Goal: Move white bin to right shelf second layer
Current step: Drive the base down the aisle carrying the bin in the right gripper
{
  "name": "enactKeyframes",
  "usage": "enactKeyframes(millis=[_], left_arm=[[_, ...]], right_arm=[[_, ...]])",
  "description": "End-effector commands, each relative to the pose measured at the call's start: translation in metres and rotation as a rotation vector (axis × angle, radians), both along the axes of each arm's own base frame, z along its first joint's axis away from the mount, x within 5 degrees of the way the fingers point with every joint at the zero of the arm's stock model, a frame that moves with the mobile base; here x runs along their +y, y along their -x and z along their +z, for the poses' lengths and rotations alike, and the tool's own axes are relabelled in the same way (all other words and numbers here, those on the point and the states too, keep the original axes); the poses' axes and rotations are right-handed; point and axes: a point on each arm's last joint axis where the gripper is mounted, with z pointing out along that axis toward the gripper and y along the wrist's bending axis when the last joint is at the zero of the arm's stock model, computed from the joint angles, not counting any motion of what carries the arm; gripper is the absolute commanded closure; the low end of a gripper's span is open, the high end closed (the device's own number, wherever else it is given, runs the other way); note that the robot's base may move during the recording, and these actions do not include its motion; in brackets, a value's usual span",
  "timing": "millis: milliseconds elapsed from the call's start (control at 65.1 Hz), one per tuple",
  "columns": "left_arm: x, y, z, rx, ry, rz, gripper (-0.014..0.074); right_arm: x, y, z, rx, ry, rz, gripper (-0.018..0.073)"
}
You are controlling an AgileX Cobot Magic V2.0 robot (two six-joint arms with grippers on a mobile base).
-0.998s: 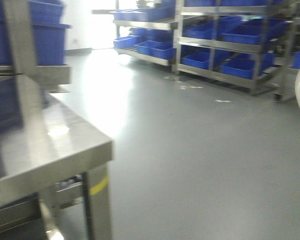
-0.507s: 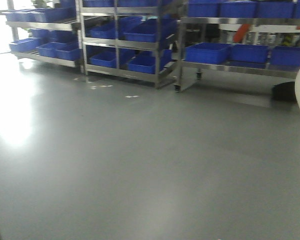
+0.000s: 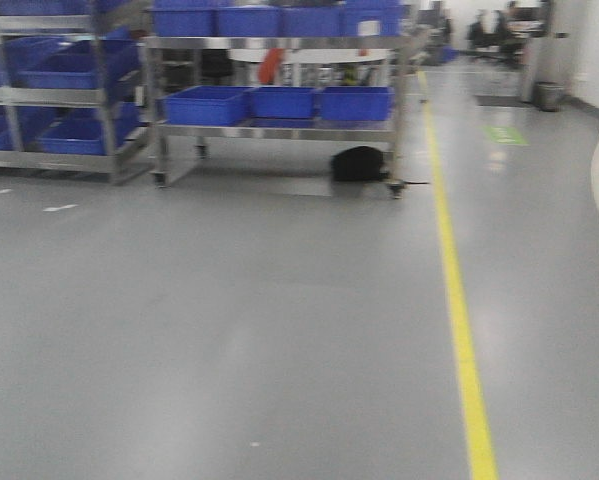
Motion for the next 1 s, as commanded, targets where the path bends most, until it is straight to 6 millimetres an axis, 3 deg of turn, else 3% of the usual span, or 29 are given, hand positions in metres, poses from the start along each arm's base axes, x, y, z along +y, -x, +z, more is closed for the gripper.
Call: enactKeyframes(millis=[0,983], left_arm=[[0.0006,-0.0001,-0.0039,-0.063,0.010,0.006,0.0512],[0.0006,-0.0001,-0.0039,-0.063,0.010,0.006,0.0512]], right_arm=[[0.0003,-0.0034,0.0146,-0.104,-0.001,0.007,0.0511],[0.0003,-0.0033,0.0144,-0.101,-0.001,0.007,0.0511]])
